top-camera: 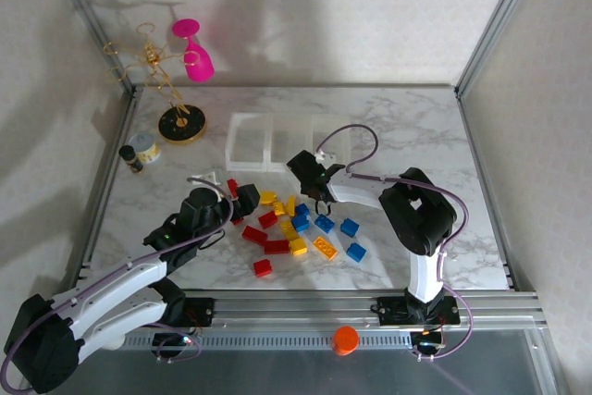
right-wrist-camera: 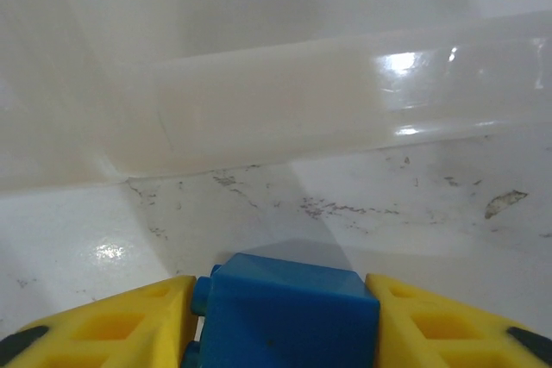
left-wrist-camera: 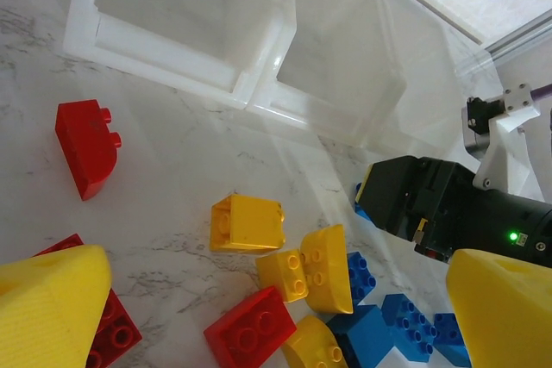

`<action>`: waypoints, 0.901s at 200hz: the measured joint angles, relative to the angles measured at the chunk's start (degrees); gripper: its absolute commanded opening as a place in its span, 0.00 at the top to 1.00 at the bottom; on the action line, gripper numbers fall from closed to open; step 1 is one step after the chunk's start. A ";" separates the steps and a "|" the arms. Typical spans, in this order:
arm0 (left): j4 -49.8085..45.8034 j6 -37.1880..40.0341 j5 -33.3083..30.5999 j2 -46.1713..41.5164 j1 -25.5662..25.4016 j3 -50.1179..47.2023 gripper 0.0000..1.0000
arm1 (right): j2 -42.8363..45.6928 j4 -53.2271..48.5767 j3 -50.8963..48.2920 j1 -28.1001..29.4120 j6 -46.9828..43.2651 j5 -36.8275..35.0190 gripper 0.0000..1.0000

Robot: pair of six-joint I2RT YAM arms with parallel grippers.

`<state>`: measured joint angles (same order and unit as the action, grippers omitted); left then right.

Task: Sort the legos into containers by color
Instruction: Pick up the lego from the center of the table.

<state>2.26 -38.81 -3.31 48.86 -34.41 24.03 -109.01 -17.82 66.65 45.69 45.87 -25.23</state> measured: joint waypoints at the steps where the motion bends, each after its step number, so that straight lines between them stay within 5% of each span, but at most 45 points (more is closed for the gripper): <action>1: -0.04 0.04 -0.07 0.00 -0.02 0.07 0.00 | 0.00 0.00 0.00 0.00 0.02 -0.04 0.56; 116: -7.85 0.83 -4.09 -5.51 1.22 5.11 0.00 | 5.81 0.09 7.96 6.99 -12.09 -1.75 0.59; 180: -12.63 0.85 -6.14 -6.86 9.40 8.13 0.00 | -4.31 7.82 23.21 7.02 -22.60 1.73 0.59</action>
<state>-10.37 -37.95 -9.45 42.00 -25.02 32.16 -113.32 -10.00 89.86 52.71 23.27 -23.51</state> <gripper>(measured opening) 0.996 0.428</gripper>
